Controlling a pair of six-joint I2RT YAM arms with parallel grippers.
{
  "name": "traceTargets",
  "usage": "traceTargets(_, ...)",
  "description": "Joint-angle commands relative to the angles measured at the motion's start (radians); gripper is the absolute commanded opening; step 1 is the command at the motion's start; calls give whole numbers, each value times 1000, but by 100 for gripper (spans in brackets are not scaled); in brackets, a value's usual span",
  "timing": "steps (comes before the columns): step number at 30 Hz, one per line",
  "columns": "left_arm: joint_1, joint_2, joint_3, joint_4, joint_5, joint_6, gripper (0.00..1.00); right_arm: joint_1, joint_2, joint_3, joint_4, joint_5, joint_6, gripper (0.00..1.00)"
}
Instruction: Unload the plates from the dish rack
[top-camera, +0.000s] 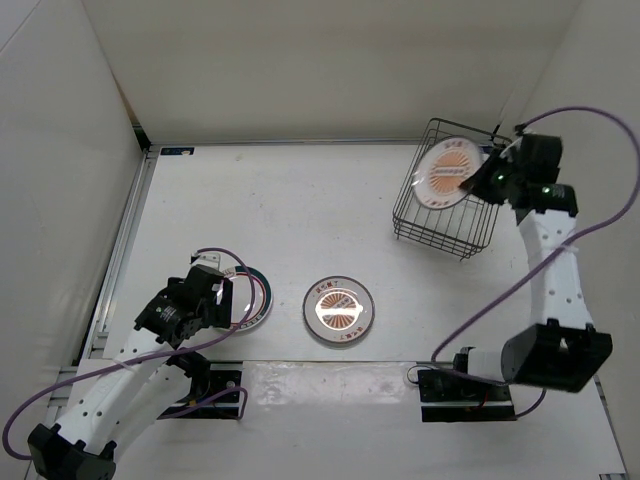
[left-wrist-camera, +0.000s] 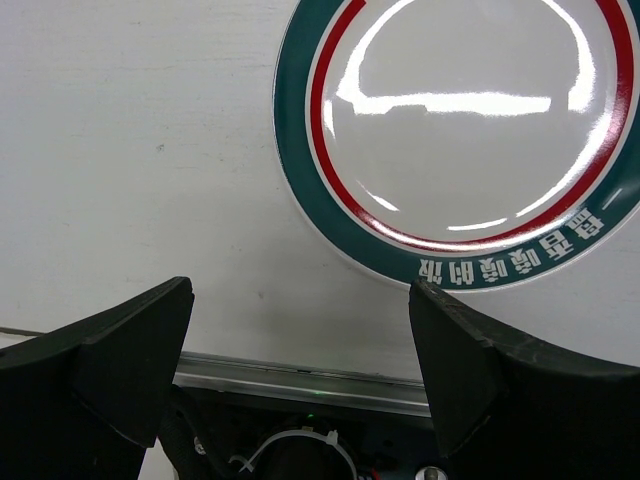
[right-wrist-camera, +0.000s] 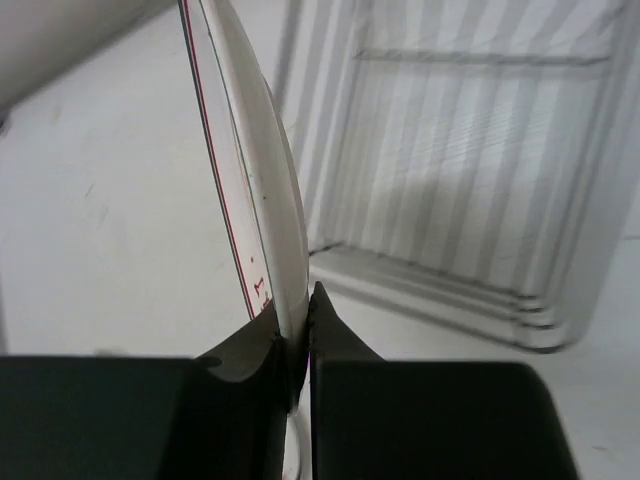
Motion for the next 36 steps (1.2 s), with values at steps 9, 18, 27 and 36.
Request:
traceTargets(9, -3, -5, 19, -6, -27, -18, 100, 363, -422, -614, 199, -378, 132, 0)
traceTargets(18, -1, 25, 16, -8, -27, -23, 100, 476, -569, -976, 370, -480, 238, 0)
traceTargets(27, -1, 33, 21, -18, -29, -24, 100, 561, -416, -1016, 465, -484, 229, 0)
traceTargets(36, -3, 25, 19, -21, -34, -26, 100, 601, -261, -1006, 523, -484, 217, 10)
